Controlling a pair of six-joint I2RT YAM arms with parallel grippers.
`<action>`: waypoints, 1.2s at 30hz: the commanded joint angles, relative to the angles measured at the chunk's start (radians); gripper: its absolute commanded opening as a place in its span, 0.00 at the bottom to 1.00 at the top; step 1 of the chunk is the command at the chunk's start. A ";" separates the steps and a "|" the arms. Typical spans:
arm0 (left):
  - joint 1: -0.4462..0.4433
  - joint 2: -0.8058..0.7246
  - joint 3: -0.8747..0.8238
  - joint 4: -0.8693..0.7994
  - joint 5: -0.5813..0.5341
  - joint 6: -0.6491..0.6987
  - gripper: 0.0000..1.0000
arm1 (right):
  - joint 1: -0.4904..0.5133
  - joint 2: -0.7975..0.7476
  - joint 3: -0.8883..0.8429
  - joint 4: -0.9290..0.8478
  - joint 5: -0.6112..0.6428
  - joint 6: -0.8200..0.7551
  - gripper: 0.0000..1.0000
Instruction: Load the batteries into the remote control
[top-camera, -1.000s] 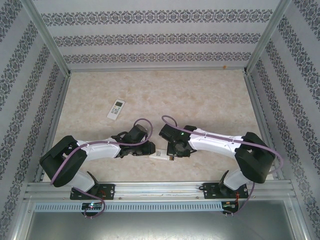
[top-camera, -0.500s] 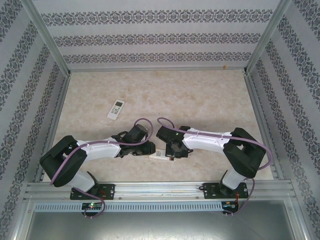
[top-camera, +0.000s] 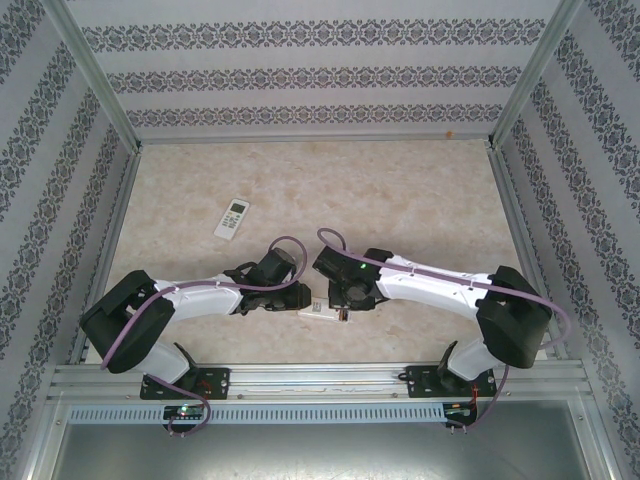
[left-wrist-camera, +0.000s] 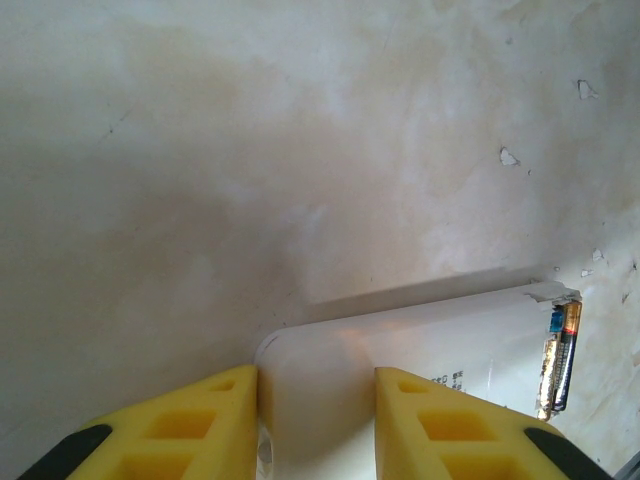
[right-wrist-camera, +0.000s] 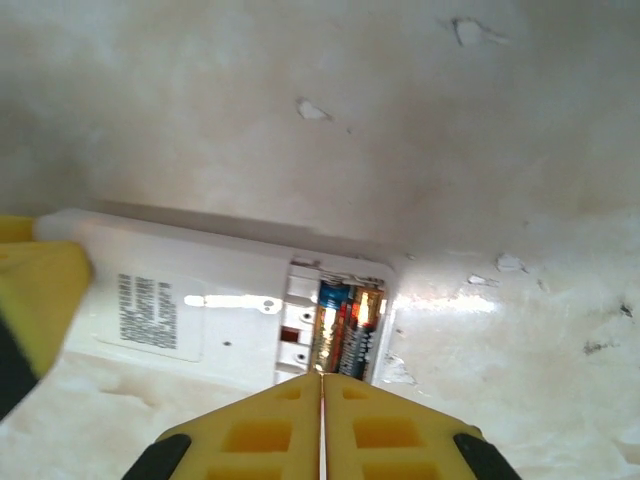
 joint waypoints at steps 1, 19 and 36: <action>-0.019 0.024 0.000 -0.075 -0.008 0.021 0.32 | 0.006 0.047 0.015 0.015 0.017 -0.002 0.11; -0.019 -0.096 0.034 -0.155 -0.108 0.094 0.62 | -0.105 -0.159 -0.054 -0.011 0.174 -0.065 0.29; -0.016 -0.429 -0.097 0.019 -0.091 0.224 0.92 | -0.699 -0.205 -0.234 0.090 0.039 -0.236 0.45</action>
